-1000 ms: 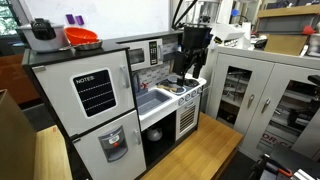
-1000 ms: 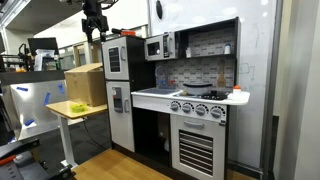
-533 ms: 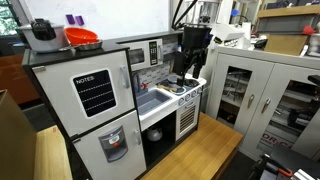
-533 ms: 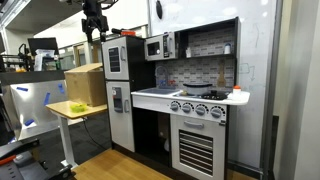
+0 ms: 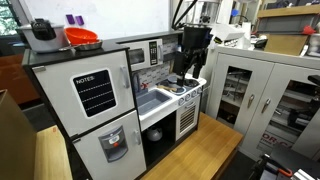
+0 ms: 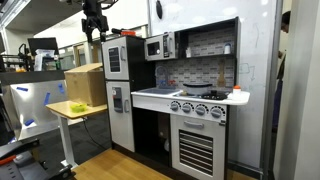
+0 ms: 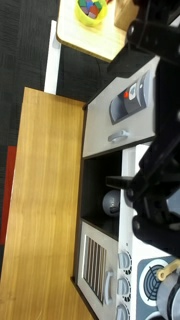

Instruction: Put the pot on the stove in the sink

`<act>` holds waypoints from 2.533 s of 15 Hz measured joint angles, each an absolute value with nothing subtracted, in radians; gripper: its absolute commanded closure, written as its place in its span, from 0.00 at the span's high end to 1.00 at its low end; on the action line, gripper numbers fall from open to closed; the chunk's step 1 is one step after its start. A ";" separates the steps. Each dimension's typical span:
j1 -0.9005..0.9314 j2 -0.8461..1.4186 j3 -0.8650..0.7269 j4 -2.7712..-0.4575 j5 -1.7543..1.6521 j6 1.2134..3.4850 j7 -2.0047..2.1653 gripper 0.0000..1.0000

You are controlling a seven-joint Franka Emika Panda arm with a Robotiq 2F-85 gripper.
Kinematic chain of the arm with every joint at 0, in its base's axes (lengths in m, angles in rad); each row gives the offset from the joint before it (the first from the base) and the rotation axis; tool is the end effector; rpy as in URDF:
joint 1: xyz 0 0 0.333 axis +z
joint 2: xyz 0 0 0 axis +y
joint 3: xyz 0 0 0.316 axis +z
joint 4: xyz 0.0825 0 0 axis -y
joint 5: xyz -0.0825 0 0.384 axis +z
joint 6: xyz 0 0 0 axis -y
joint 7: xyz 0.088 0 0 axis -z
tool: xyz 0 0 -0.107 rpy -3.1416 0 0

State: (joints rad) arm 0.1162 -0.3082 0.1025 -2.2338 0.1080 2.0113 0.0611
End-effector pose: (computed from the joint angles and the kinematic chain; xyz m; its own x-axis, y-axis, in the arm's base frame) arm 0.4556 0.1109 0.5034 0.9910 0.1086 0.0787 0.1146 -0.9906 -0.0751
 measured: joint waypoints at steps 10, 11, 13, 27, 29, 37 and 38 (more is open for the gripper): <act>0.101 -0.257 0.056 -2.218 0.107 2.033 -0.002 1.00; 0.092 -0.229 0.043 -2.201 0.104 2.050 -0.024 1.00; 0.074 -0.155 0.022 -2.147 0.089 2.086 -0.064 1.00; -0.039 0.372 -0.025 -1.550 0.029 1.971 -0.075 1.00; -0.049 0.387 -0.025 -1.512 0.042 1.910 -0.079 1.00; -0.049 0.394 -0.023 -1.498 0.044 1.887 -0.079 1.00; -0.050 0.395 -0.023 -1.498 0.046 1.889 -0.077 1.00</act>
State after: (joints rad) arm -0.0501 0.3954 -0.0232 -1.4976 0.0457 1.8889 -0.0771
